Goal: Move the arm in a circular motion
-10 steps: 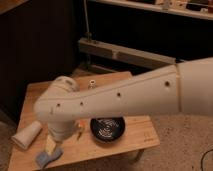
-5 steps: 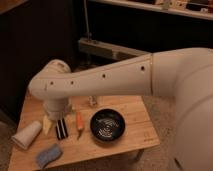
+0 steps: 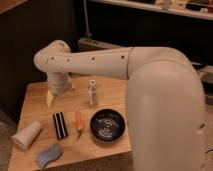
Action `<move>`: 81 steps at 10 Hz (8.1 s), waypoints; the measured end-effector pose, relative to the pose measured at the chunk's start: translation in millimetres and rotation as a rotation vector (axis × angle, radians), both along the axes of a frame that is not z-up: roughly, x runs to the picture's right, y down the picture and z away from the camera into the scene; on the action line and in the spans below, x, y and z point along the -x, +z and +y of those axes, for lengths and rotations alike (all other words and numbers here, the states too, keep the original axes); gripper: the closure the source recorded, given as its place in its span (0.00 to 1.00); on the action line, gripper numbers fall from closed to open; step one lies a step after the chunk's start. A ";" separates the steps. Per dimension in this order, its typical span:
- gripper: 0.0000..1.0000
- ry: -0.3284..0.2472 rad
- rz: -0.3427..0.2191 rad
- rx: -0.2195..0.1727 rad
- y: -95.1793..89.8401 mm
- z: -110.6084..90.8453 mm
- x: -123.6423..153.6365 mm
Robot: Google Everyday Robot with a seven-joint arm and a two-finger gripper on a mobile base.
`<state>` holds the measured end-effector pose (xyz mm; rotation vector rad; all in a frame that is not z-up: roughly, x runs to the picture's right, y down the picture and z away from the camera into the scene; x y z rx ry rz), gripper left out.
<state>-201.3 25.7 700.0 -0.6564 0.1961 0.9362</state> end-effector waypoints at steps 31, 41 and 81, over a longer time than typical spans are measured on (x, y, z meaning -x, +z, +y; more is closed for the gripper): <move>0.20 0.355 0.336 0.042 -109.5 178.2 -295.1; 0.20 -0.063 -0.019 0.035 -148.1 191.9 -92.0; 0.20 0.326 0.181 0.071 -136.3 211.2 -279.3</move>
